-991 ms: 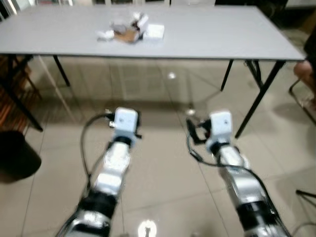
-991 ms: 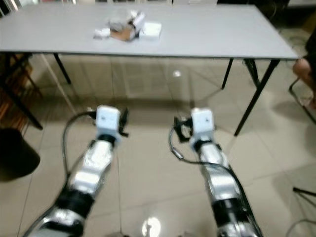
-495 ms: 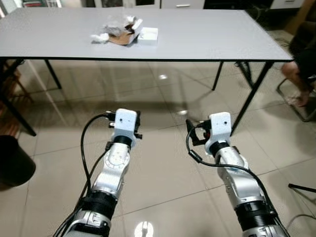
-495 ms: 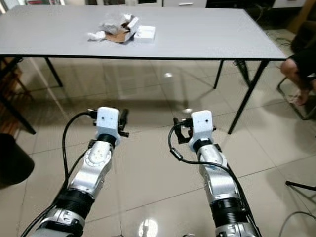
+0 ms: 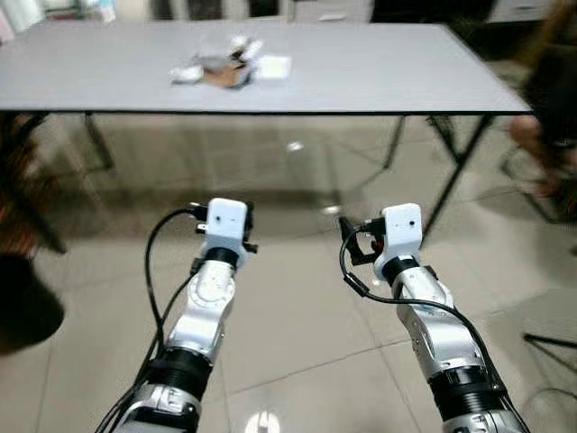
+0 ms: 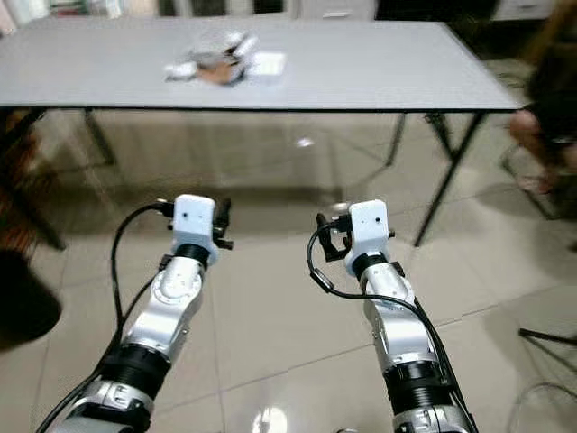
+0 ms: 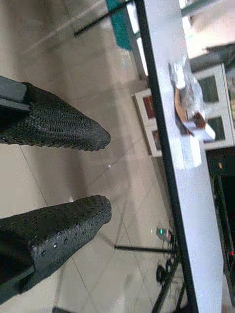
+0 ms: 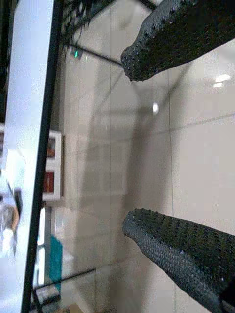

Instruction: Picking trash to rubbish bin

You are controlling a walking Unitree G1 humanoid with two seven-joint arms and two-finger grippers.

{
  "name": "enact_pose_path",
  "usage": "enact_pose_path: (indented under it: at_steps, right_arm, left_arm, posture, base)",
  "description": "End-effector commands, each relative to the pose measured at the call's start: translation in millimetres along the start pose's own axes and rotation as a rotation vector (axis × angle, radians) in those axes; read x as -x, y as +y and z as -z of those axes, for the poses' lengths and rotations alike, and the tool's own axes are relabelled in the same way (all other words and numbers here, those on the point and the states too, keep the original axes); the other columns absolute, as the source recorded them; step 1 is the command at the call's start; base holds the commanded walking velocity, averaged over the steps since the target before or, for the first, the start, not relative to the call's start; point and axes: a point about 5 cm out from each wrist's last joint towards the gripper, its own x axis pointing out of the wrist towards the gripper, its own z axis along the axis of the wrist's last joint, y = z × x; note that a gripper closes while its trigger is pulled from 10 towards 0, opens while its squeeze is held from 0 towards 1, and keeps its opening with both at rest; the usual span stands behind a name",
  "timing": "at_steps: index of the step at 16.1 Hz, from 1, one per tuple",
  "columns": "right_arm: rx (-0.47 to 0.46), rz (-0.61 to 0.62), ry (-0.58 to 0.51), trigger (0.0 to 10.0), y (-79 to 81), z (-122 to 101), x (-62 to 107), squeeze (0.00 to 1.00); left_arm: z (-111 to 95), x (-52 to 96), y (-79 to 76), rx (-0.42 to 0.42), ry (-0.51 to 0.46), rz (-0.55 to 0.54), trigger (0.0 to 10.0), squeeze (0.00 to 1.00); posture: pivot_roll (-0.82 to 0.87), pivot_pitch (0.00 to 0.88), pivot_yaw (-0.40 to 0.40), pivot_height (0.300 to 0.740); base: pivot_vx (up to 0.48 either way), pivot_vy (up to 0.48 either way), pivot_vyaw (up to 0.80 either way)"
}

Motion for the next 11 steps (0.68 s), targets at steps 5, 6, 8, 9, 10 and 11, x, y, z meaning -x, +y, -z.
enact_pose_path:
  at_steps: [5,6,8,9,10,11]
  right_arm:
    - [-0.006,0.019,-0.004,10.0,-3.6,-0.5,0.2,0.0]
    - [-0.007,0.02,-0.005,10.0,-3.6,-0.6,0.1,0.0]
    - [-0.008,0.02,-0.005,10.0,-3.7,-0.7,0.1,0.0]
    - [-0.008,0.02,-0.004,10.0,-3.8,-0.8,0.0,0.0]
    - [-0.008,0.021,-0.004,10.0,-3.9,-0.8,-0.1,0.0]
    - [-0.01,0.022,-0.005,10.0,-4.0,-0.8,-0.2,0.0]
  left_arm:
    - [-2.2,-2.2,-3.0,-0.001,0.002,-0.002,10.0,0.0]
    - [-2.3,-2.2,-2.9,-0.001,0.003,-0.002,10.0,0.0]
    - [-2.5,-2.3,-2.8,0.0,0.002,-0.003,10.0,0.0]
    - [-2.7,-2.4,-2.6,0.0,0.002,-0.004,10.0,0.0]
    - [-2.8,-2.6,-2.5,0.0,0.002,-0.006,10.0,0.0]
    - [-3.0,-2.8,-2.4,0.0,0.002,-0.007,10.0,0.0]
  posture:
    - [-0.08,0.094,0.026,0.74]
    - [-0.08,0.094,0.026,0.74]
    - [-0.08,0.093,0.026,0.74]
    - [-0.07,0.093,0.027,0.74]
    - [-0.07,0.092,0.027,0.74]
    - [-0.07,0.092,0.027,0.74]
  base:
    - [0.448,0.0,0.0]
    - [0.461,0.0,0.0]
    - [0.471,0.0,0.0]
    - [0.469,0.0,0.0]
    - [0.469,0.0,0.0]
    - [0.465,0.0,0.0]
